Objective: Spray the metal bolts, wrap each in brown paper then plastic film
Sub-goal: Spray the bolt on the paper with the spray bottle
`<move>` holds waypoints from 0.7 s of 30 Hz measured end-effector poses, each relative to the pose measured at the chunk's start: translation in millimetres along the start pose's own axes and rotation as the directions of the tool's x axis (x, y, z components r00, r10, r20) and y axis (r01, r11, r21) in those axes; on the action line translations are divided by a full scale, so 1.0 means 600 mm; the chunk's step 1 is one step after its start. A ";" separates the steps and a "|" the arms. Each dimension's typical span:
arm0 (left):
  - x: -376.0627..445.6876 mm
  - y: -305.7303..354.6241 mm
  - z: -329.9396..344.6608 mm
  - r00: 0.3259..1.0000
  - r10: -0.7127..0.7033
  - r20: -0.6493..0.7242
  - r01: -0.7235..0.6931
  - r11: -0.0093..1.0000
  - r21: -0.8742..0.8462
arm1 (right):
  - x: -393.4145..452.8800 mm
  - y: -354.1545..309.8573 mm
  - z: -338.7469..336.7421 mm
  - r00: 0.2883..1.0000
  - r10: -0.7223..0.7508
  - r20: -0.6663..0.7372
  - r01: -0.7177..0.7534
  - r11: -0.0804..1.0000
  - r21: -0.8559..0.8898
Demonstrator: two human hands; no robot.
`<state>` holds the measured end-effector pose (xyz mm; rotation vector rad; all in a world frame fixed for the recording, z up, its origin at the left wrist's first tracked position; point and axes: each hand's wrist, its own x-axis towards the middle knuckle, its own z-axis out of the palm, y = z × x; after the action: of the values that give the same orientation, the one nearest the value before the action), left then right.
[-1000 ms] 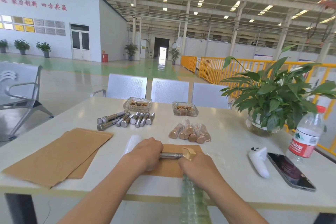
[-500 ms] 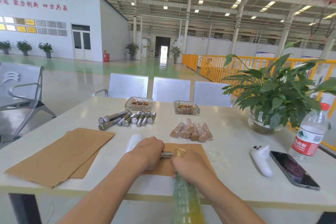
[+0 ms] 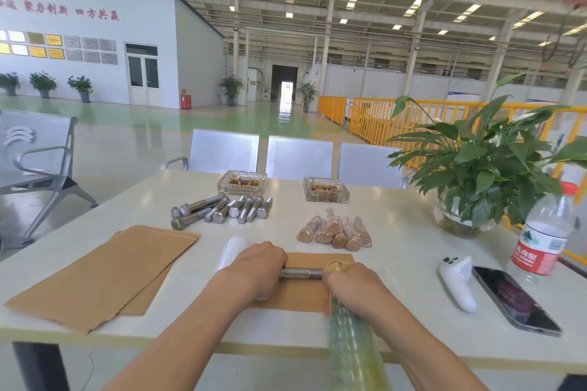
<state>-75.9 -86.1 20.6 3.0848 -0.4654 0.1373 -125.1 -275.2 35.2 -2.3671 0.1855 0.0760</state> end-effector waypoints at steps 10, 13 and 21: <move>0.000 -0.001 0.002 1.000 0.010 0.004 -0.010 1.000 0.019 | -0.019 -0.037 0.035 0.997 -0.023 0.067 0.020 0.999 0.037; -0.001 -0.001 0.001 1.000 0.017 0.009 -0.017 1.000 0.022 | -0.018 -0.043 0.043 0.989 -0.019 0.146 0.007 0.997 0.079; -0.005 0.000 -0.001 1.000 0.012 0.009 -0.012 1.000 0.001 | -0.021 -0.041 0.037 0.999 -0.011 0.043 0.009 0.999 0.047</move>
<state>-79.1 -85.0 21.1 3.0856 -0.4850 0.1240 -133.8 -240.8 37.8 -2.3175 0.1530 0.1163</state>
